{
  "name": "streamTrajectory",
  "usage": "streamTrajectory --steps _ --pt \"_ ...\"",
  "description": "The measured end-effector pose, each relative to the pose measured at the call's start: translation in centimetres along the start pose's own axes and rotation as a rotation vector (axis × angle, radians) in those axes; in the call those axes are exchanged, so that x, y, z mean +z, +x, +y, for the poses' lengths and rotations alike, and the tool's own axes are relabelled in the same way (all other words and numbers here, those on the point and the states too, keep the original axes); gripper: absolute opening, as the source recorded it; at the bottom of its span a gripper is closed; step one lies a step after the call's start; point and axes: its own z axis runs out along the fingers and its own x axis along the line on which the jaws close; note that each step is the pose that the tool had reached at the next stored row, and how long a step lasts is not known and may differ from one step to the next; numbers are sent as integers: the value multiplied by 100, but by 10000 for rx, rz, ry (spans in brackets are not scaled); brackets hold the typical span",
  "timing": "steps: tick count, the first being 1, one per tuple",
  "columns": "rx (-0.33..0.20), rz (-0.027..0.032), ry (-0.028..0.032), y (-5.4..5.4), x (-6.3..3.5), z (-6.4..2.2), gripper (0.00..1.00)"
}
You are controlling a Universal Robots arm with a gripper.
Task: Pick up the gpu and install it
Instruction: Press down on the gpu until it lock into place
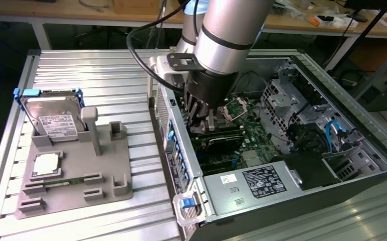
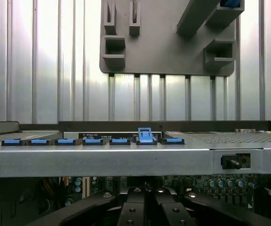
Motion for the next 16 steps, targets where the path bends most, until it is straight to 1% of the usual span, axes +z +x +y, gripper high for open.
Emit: streamTrajectory --steps 4,8,11,12,13,14,15,16 --pt "1 2 -1 -2 -9 1 11" --pt "1 1 -1 -3 -37 4 11" --pt "0 -1 1 -3 -37 4 11" --pt "1 7 -11 -2 24 -1 11" --pt "-3 -41 20 -6 52 -25 11" --pt "-2 -28 3 -3 32 -125 11" --pt "-2 -29 11 -2 15 -308 11" --pt "-2 -28 11 -2 10 -422 11"
